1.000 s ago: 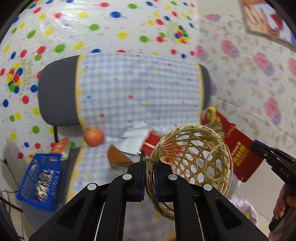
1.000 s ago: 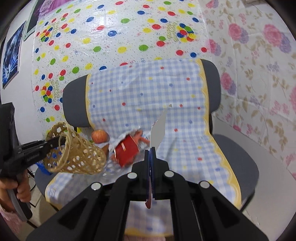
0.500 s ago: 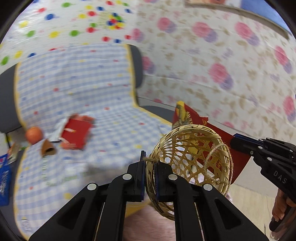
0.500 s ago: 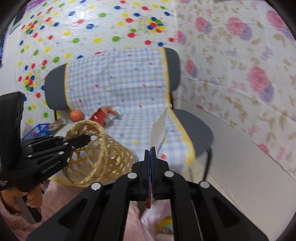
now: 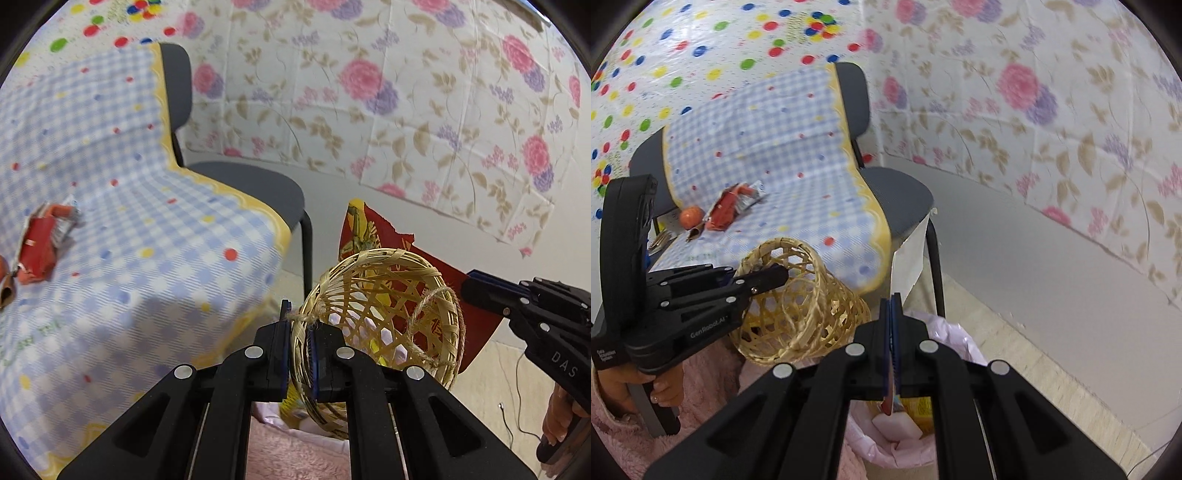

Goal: Collect trash
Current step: 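Carry the basket and red box toward the pink bin, then open both grippers over the pink bin, dropping the held items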

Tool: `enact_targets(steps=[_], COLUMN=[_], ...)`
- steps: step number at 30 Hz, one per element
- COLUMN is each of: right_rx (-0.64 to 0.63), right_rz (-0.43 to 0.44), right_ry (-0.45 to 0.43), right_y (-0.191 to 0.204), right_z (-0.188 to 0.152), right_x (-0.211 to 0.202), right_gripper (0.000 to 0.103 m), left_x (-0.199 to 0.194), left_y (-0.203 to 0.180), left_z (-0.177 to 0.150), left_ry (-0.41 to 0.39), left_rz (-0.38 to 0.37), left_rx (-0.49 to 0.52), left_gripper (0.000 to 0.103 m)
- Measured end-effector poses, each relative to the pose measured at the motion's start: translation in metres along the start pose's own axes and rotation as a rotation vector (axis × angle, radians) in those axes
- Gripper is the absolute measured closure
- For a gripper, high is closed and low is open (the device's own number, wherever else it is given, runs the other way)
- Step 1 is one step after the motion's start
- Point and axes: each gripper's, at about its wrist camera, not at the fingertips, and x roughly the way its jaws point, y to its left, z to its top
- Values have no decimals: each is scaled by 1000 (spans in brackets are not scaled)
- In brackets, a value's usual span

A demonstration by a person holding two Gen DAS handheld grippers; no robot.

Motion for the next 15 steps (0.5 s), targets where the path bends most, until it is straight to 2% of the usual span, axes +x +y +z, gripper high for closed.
enact_targets(steps=[7, 8, 9, 11, 12, 15], right_rx=[57, 69, 77, 101, 115, 129], right_rz=[22, 24, 24, 18, 13, 6], right_ry=[45, 55, 63, 85, 94, 97], right_y=[-18, -22, -23, -31, -34, -40], right_z=[-8, -9, -10, -14, -15, -15], right_x=[23, 27, 30, 37, 39, 39], right_gripper=[100, 100, 99, 96, 95, 94], left_x=[30, 38, 42, 49, 50, 47], left_y=[2, 4, 5, 7, 8, 11], left_z=[2, 2, 2, 2, 2, 3], left_ry=[87, 111, 126, 145, 143, 126], left_rz=[-48, -64, -77, -101, -100, -99], left_rx=[-32, -45, -56, -76, -82, -88], left_gripper=[92, 89, 85, 51, 46, 45])
